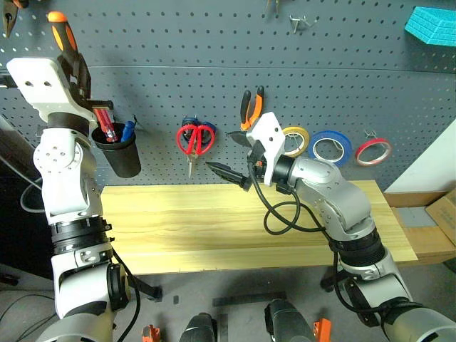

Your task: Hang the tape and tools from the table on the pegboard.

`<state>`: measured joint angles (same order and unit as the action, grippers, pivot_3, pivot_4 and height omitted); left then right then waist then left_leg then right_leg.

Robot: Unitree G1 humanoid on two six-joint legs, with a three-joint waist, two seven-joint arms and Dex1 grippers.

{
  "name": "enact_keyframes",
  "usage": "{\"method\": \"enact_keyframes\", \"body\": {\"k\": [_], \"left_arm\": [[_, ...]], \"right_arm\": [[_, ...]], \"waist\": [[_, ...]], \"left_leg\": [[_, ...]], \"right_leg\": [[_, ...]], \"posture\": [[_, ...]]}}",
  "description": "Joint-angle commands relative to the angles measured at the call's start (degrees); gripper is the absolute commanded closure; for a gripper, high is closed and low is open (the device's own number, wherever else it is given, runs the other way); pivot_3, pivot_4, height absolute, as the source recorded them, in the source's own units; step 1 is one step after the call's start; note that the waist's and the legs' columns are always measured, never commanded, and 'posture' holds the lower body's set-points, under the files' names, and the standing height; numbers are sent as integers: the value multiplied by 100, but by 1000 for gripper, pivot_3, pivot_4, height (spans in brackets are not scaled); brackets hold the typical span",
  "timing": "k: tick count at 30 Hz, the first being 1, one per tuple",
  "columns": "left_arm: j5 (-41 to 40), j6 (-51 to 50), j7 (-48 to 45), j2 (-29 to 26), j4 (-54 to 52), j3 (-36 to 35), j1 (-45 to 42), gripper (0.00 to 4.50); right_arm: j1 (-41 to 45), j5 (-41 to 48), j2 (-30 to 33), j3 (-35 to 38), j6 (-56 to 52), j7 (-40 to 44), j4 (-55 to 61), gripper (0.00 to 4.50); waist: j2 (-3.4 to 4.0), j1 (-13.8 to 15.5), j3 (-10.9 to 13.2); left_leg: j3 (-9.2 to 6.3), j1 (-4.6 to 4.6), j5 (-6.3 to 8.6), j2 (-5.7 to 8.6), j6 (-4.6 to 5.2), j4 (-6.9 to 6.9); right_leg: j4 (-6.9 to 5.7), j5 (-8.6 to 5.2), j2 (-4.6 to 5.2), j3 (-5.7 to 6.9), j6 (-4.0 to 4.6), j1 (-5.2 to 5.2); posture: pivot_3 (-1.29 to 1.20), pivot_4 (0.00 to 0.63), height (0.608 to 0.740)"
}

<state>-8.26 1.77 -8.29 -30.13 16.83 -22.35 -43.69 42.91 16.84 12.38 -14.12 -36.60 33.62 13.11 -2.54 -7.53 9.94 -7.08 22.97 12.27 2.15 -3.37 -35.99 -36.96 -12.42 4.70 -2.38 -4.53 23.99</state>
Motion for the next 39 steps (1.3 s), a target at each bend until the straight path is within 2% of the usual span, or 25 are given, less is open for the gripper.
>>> {"method": "enact_keyframes", "body": {"k": [1,3,5,9,13,15,19,23,27,30,33,35,39], "left_arm": [[66,516,26,-26,478,50,-162,3837],[116,708,97,-26,622,55,-65,3837],[123,802,189,-23,642,20,39,3102],[98,800,415,17,439,-45,281,1964],[42,90,790,115,-6,-61,512,754],[46,-392,978,203,-440,-22,649,754],[147,-1664,1499,738,-2105,321,1081,754],[185,-2135,1334,1033,-3412,767,1765,754],[-28,-2627,1013,1264,-4075,1009,2692,754],[-86,-2616,821,1434,-3966,1061,3439,754],[-55,-2406,732,1515,-3627,963,3866,754],[-165,-2298,715,1610,-3351,780,4008,754],[-187,-2044,609,1662,-2947,666,4120,754]], "right_arm": [[120,-34,-26,95,121,-55,157,0],[117,-43,-27,102,109,-75,175,0],[109,-48,-27,108,96,-88,198,0],[92,-38,-22,113,89,-94,225,0],[72,-35,-6,115,123,-75,216,0],[26,-14,37,150,134,-50,254,0],[-235,59,200,398,213,-43,382,0],[-749,45,297,704,451,-199,526,0],[-1495,-36,306,796,727,-348,657,0],[-2019,-412,182,929,1252,-843,321,0],[-2378,-960,139,1122,2018,-1467,-370,0],[-2562,-1190,105,1417,2530,-1939,-973,0],[-2680,-1274,215,1845,3188,-2219,-1915,0]], "waist": [[0,-33,-1],[0,-61,-1],[0,-94,-1],[2,-185,-15],[1,-229,-34],[2,-237,-51],[-1,-204,-109],[7,-165,-188],[54,-153,-235],[94,-139,-279],[87,-86,-306],[88,-44,-342],[97,-30,-380]], "left_leg": [[0,0,0,0,0,0],[-1,0,0,0,0,0],[-1,3,0,-1,0,1],[-2,2,0,0,0,2],[-5,2,0,1,-1,-1],[-9,1,-2,1,-2,-3],[-17,2,-2,5,-3,-4],[-18,1,-2,7,-3,-2],[-10,-27,-2,4,-3,-1],[-8,-68,-2,-10,-2,0],[-2,-99,-4,-20,0,-4],[1,-111,-5,-36,1,-6],[18,-158,-4,-72,0,-8]], "right_leg": [[0,0,0,0,0,0],[-3,1,0,0,1,2],[-4,3,0,0,3,6],[-8,4,1,-1,5,7],[-13,6,1,-1,4,6],[-17,8,1,-1,4,5],[-14,9,1,0,2,1],[-10,10,3,1,1,-4],[-9,8,-1,-3,1,-32],[3,-14,-17,-5,-24,-75],[-2,-9,-30,-13,-11,-96],[6,-9,-43,-12,32,-109],[21,-8,-57,2,42,-173]], "posture": [[-147,62,740],[-175,65,740],[-179,65,740],[-174,62,740],[-162,58,740],[-156,56,740],[-135,52,740],[-108,44,740],[-101,39,740],[-104,35,740],[-101,20,740],[-97,12,740],[-97,2,740]]}}
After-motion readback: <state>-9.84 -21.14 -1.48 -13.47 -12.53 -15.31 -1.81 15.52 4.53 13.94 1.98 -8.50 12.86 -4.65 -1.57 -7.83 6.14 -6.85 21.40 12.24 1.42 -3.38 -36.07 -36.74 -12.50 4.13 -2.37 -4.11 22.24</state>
